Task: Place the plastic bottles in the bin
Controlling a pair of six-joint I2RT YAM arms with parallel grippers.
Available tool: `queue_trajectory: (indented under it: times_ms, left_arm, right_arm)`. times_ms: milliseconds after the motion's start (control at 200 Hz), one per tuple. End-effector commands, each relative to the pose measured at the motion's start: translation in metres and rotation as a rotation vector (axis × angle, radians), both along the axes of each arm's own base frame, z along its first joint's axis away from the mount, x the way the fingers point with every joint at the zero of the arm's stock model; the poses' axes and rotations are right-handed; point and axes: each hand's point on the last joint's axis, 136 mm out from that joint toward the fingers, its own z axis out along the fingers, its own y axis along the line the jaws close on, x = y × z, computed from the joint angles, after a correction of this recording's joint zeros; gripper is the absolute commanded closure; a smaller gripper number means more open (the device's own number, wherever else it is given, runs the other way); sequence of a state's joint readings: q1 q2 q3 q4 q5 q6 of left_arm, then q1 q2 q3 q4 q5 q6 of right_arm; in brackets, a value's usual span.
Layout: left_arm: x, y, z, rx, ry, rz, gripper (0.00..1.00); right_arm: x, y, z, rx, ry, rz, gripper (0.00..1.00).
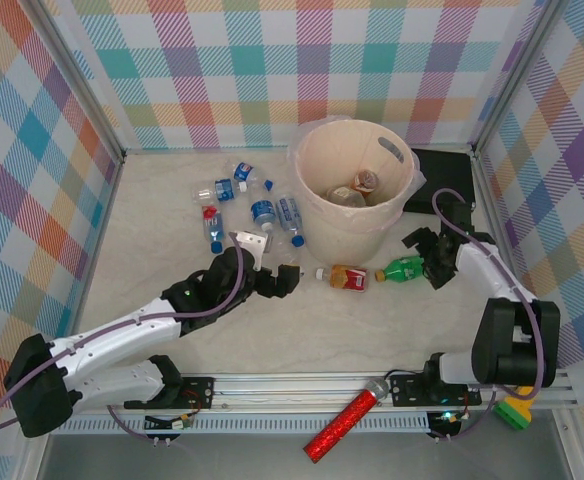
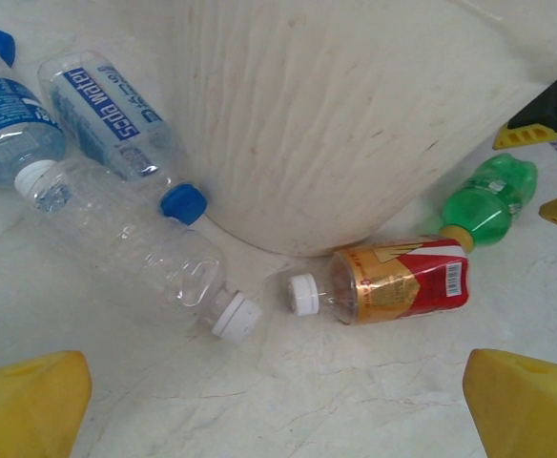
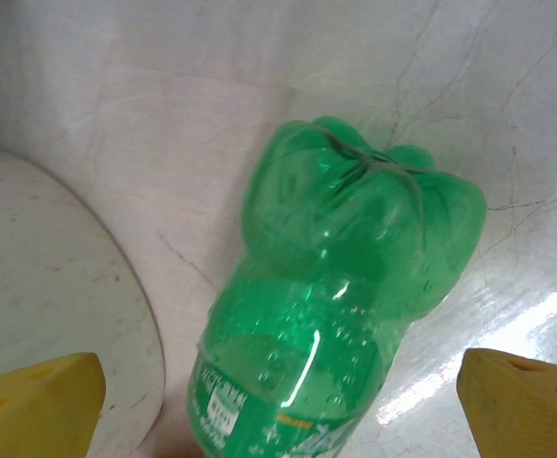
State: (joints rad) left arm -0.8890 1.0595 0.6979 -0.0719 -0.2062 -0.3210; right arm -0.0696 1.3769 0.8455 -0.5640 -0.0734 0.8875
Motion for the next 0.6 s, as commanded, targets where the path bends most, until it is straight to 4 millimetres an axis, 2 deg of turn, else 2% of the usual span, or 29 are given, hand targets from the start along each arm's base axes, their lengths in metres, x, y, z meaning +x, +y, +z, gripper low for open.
queue_trajectory:
  times_ms: [0, 115, 290, 430, 520, 595]
  left_arm:
    - [0.004, -0.004, 0.011, 0.000, -0.032, 0.009, 0.00]
    - [0.004, -0.005, 0.015, -0.006, -0.020, 0.010, 0.01]
    - [-0.002, 0.004, 0.023, -0.065, -0.005, 0.042, 0.01]
    - [-0.010, 0.018, 0.024, -0.117, 0.007, 0.083, 0.00]
    - [-0.016, 0.028, 0.023, -0.126, 0.022, 0.100, 0.00]
    - [-0.022, 0.035, 0.022, -0.135, 0.029, 0.104, 0.00]
  right_arm:
    - [0.009, 0.001, 0.006, 0.071, -0.015, -0.050, 0.06]
    - [0.013, -0.004, -0.003, 0.095, -0.035, -0.082, 0.09]
    - [0.024, -0.004, -0.018, 0.154, -0.024, -0.075, 0.11]
    - [0.024, -0.005, -0.034, 0.188, 0.050, -0.055, 0.14]
    - [0.024, -0.001, -0.037, 0.205, 0.045, -0.036, 0.15]
    - [0.023, 0.000, -0.038, 0.202, 0.040, -0.015, 0.22]
